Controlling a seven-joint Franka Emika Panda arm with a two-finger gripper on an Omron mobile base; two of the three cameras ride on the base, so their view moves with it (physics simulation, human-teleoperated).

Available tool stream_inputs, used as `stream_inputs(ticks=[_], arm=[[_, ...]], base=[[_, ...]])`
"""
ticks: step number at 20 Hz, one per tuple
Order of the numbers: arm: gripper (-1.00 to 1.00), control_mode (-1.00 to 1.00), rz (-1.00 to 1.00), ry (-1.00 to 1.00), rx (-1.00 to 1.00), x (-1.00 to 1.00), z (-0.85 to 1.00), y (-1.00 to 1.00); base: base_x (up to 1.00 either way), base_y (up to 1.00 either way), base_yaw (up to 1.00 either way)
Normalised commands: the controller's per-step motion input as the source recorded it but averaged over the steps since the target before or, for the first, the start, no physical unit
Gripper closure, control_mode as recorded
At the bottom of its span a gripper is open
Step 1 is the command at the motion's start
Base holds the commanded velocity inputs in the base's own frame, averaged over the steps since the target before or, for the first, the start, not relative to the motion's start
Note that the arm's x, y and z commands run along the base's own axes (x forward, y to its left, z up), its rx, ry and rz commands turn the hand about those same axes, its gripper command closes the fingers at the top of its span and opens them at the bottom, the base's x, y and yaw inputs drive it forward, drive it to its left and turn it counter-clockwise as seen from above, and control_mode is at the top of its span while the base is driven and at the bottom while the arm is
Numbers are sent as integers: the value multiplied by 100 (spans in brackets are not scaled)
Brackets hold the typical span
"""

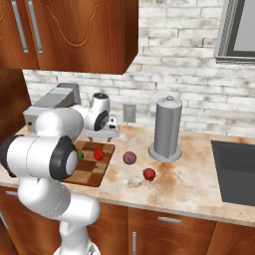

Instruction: Place the avocado, onion, tomato, and bell pepper on the cutting board.

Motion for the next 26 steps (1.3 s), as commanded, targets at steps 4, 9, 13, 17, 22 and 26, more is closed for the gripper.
stream_inputs(ticks=[4, 9, 13, 17, 22, 26], arm=[[-100, -100, -12, -2, -1, -14, 33, -40], [-100, -100, -17, 0, -1, -1, 24, -46], [-100, -100, -20, 1, 0, 0, 11, -56], [-100, -100, -14, 3, 0, 0, 0, -40], [-100, -100, -10, 4, 0, 0, -7, -32], [-100, -100, -10, 7, 0, 0, -21, -35]], base=[[0, 0, 0], [0, 0, 0], [0, 0, 0], [0, 0, 0], [0, 0, 0], [0, 0, 0]])
